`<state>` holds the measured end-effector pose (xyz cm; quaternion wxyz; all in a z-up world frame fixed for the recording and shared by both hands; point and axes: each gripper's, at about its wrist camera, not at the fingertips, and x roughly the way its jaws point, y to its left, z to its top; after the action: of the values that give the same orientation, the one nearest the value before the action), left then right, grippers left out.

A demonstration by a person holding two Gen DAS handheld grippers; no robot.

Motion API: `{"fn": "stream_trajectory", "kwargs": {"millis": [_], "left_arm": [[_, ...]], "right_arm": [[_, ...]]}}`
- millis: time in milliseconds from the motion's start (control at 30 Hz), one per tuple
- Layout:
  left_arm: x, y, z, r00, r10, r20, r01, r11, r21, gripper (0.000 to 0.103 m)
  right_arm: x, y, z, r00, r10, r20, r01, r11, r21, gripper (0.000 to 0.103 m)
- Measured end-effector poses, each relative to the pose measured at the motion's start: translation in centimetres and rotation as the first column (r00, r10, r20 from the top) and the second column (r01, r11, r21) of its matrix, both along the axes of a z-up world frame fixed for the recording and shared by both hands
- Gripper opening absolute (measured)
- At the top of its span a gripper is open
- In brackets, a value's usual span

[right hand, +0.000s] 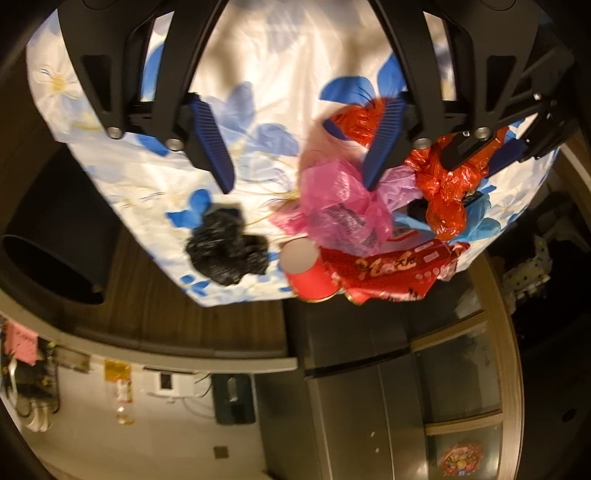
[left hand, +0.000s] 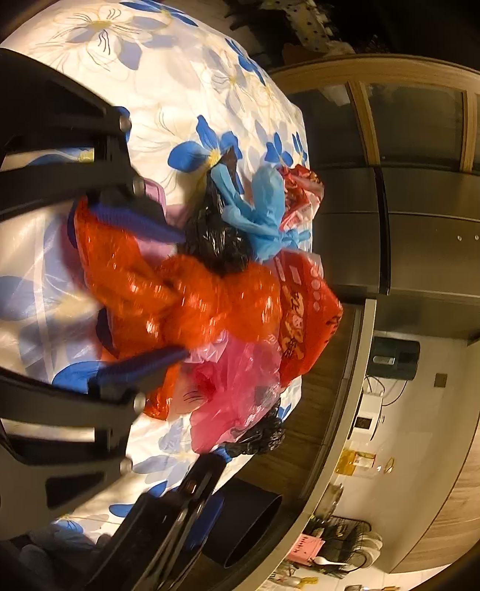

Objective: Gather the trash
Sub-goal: 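Grasp the orange bag with the left tool while the right tool grasps the pink bag, then carry the orange and pink bags with both tools over the black bin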

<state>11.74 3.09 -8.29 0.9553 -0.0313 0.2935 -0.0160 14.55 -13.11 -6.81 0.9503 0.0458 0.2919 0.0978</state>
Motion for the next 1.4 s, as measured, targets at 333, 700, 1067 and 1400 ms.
{"fn": "stream_trajectory", "kwargs": {"millis": [333, 700, 1067, 1400], "left_arm": [[-1.8, 1.3, 1.9, 0.998, 0.013, 0.055, -0.01, 0.999, -0.05, 0.026], [-4.4, 3.4, 6.9, 0.981, 0.073, 0.181, -0.053, 0.992, -0.115, 0.025], [-2.4, -1.4, 9.6, 0.97, -0.008, 0.243, 0.031, 0.995, -0.09, 0.025], [2.1, -10.9, 11.5, 0.946, -0.169, 0.276, 0.194, 0.979, -0.066, 0.025]], "right_arm": [[2.6, 2.3, -2.1, 0.989, 0.131, -0.067, -0.13, 0.991, 0.013, 0.007], [-0.5, -0.8, 1.8, 0.99, 0.131, 0.045, -0.133, 0.989, 0.061, 0.002], [-2.7, -6.1, 5.6, 0.989, 0.045, 0.14, -0.055, 0.996, 0.066, 0.002], [-2.5, -15.0, 8.2, 0.966, -0.147, 0.213, 0.136, 0.989, 0.065, 0.002]]}}
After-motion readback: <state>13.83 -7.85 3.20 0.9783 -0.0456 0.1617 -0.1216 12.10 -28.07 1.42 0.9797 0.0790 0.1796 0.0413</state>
